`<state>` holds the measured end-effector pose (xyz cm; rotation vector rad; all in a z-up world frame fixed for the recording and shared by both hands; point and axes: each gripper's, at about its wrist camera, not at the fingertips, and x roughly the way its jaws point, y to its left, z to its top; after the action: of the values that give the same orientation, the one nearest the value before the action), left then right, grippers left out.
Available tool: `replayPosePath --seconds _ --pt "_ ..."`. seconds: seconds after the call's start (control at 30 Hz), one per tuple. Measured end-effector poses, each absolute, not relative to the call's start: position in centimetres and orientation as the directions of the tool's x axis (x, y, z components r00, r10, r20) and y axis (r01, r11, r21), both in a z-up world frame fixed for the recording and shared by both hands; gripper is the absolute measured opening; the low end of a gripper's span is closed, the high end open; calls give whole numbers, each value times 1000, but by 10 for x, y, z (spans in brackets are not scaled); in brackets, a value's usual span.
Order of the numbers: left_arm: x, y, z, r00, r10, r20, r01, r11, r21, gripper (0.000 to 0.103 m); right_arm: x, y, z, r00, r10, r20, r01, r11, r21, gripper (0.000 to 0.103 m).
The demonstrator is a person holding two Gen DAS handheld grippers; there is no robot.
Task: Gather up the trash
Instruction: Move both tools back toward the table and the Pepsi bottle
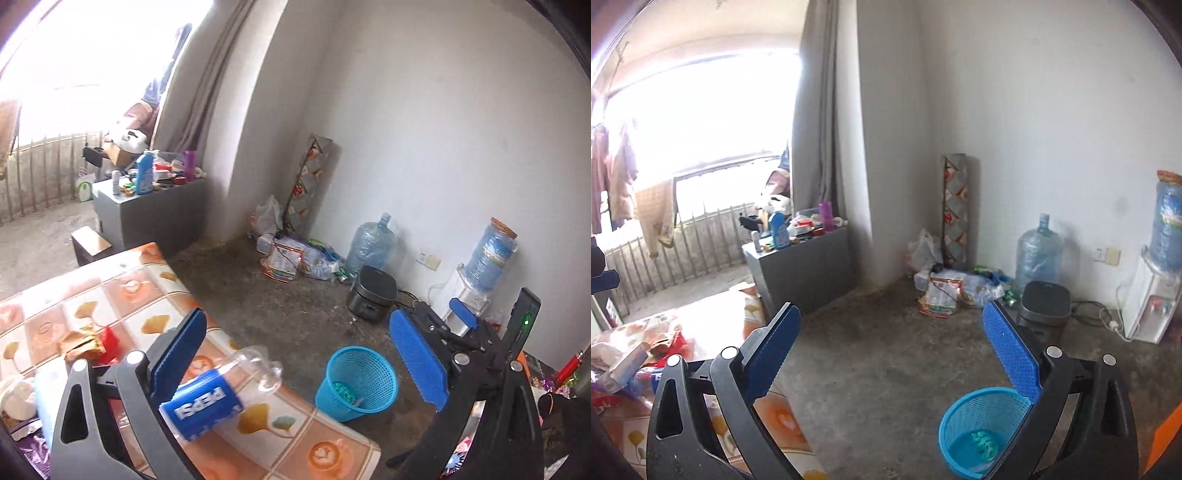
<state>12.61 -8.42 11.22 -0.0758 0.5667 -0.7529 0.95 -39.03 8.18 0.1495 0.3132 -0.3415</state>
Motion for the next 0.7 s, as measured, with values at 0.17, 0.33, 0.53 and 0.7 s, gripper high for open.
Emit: replayPosePath --seconds 0.17,0.33,0.53,0.7 --pt "111 -18 111 692 -577 -434 523 815 -250 97 10 -372 91 923 -212 -322 269 952 146 95" --pt "105 36 103 740 -509 -439 424 861 -282 97 24 -356 92 930 -49 -363 151 954 257 95" --pt "101 62 87 753 -476 -454 383 879 -285 97 50 -331 80 886 136 -443 55 919 390 89" --pt "107 71 79 754 -464 -465 364 884 -293 93 63 -318 73 850 205 -486 38 895 445 81"
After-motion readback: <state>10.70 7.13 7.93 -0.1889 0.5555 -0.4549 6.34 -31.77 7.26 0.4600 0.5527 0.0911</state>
